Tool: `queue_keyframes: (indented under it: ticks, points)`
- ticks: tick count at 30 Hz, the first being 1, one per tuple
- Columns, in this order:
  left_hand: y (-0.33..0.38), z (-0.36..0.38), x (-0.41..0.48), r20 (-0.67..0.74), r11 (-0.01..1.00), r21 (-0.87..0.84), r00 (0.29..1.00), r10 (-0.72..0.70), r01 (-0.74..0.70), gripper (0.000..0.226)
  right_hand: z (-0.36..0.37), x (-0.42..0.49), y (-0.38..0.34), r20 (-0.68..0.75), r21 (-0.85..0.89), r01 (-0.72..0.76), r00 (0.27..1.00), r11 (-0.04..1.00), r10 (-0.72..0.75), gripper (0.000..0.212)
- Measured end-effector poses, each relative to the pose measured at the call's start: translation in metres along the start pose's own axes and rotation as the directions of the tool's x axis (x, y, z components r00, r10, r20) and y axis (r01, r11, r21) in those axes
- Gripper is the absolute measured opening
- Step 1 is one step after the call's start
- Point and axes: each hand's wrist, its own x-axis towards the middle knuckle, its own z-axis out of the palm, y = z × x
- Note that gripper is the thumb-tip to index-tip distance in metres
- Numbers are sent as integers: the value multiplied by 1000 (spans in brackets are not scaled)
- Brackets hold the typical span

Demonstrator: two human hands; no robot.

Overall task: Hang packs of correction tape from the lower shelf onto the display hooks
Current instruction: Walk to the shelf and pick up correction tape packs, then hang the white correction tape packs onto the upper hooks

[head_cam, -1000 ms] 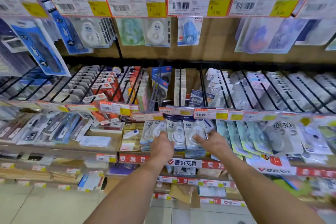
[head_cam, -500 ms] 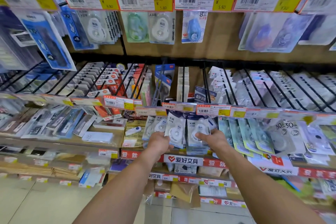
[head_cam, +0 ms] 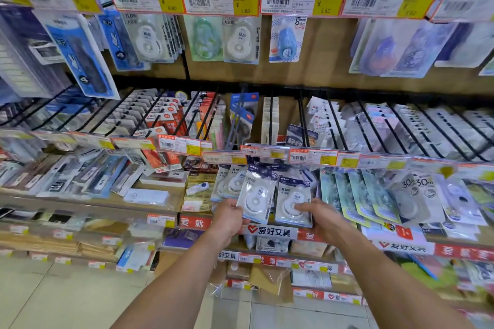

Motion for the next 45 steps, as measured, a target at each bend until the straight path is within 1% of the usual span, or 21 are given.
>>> queue_keyframes:
  ticks: [4,7,8,11,12,14,18,21,22,25,29,31,33,36,39,42,45]
  points:
    - [-6,0,-7,5,996,-81,999,-44,44,16,-3,1,9,56,-3,2,998,1000,-1,81]
    - [-14,-3,-11,20,986,-141,996,-82,84,13,-5,1,16,77,52,-2,997,999,-2,94]
    - [-16,-4,-13,29,985,-151,996,-80,83,14,-4,-2,17,82,75,-1,997,997,-5,91]
    - [-25,-9,-23,62,973,-219,996,-60,72,15,-3,-19,21,83,168,20,996,986,-34,46]
    - [-29,-11,-29,70,966,-246,996,-63,78,13,-5,-23,24,74,182,29,996,983,-43,42]
    - [-39,-16,-41,82,951,-291,993,-82,102,12,-9,-34,30,55,196,55,996,979,-67,46]
    - [-60,-26,-62,89,934,-326,989,-120,143,15,-13,-64,36,81,129,128,987,983,-139,36]
    - [-66,-32,-77,81,936,-322,989,-123,143,15,-14,-86,32,95,109,179,977,978,-190,52]
    - [-66,-34,-82,78,933,-330,989,-123,142,15,-14,-92,30,88,103,192,976,976,-202,51]
    - [-60,-41,-93,65,930,-345,992,-111,126,13,-7,-114,18,70,116,245,965,963,-254,32]
    - [-56,-48,-102,61,930,-356,995,-77,94,13,8,-134,1,54,84,330,940,940,-335,24]
    - [-58,-53,-103,62,925,-373,996,-59,78,13,17,-142,-6,48,84,363,929,928,-368,26]
    - [-61,-61,-104,62,919,-389,997,-45,65,13,25,-150,-11,79,79,406,908,910,-412,35]
    - [-66,-78,-107,66,906,-419,997,-30,55,13,41,-161,-17,122,51,436,890,898,-439,35]
    - [-68,-103,-108,61,901,-432,998,-24,48,14,65,-175,-26,86,74,460,881,885,-466,25]
    - [-66,-133,-110,59,900,-436,998,3,23,12,92,-186,-35,43,41,521,851,852,-523,13]
    - [-61,-163,-111,59,898,-438,996,65,-33,11,118,-193,-48,9,-59,611,791,790,-611,18]
